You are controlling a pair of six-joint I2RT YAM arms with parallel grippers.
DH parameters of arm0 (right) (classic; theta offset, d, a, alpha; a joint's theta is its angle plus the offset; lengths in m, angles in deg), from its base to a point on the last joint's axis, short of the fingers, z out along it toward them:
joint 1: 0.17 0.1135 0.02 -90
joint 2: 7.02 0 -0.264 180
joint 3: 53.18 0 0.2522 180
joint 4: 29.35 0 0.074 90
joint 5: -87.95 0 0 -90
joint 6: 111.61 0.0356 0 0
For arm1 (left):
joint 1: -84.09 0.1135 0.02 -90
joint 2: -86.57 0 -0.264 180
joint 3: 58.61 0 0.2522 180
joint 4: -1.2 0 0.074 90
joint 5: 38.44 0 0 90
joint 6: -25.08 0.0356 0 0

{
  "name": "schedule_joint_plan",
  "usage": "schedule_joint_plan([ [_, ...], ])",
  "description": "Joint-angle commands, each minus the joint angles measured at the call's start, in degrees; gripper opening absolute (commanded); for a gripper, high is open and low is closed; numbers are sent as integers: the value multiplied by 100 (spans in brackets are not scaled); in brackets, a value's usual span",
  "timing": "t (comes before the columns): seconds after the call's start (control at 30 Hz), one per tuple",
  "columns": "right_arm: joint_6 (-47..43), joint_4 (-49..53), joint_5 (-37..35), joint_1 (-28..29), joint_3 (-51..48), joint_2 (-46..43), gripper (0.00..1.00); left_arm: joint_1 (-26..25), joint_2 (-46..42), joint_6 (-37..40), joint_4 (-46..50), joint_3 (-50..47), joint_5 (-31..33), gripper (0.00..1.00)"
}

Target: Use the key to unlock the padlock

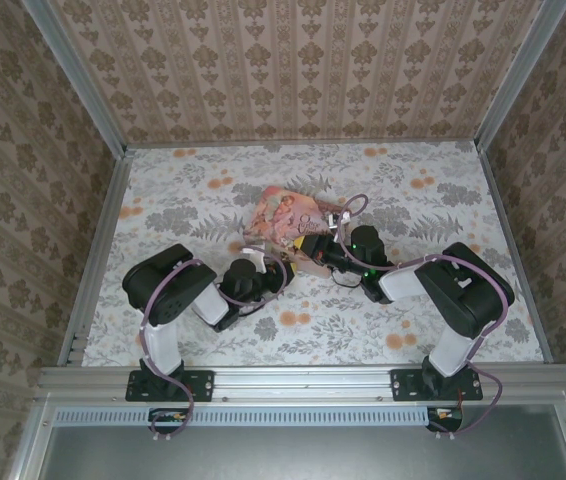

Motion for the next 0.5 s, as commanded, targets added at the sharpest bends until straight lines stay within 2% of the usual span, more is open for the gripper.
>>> schedule_joint_plan([
  [0.0, -6, 527, 50, -38, -232, 253, 0, 52, -20, -74, -133, 173, -124, 18],
  [0.33, -3, 749, 106, -63, -145, -117, 0, 79, -194, -379, -123, 216, -295, 1],
  [0.47, -51, 1012, 102, -64, -101, -537, 0, 121, -256, -702, -134, 195, -380, 0],
])
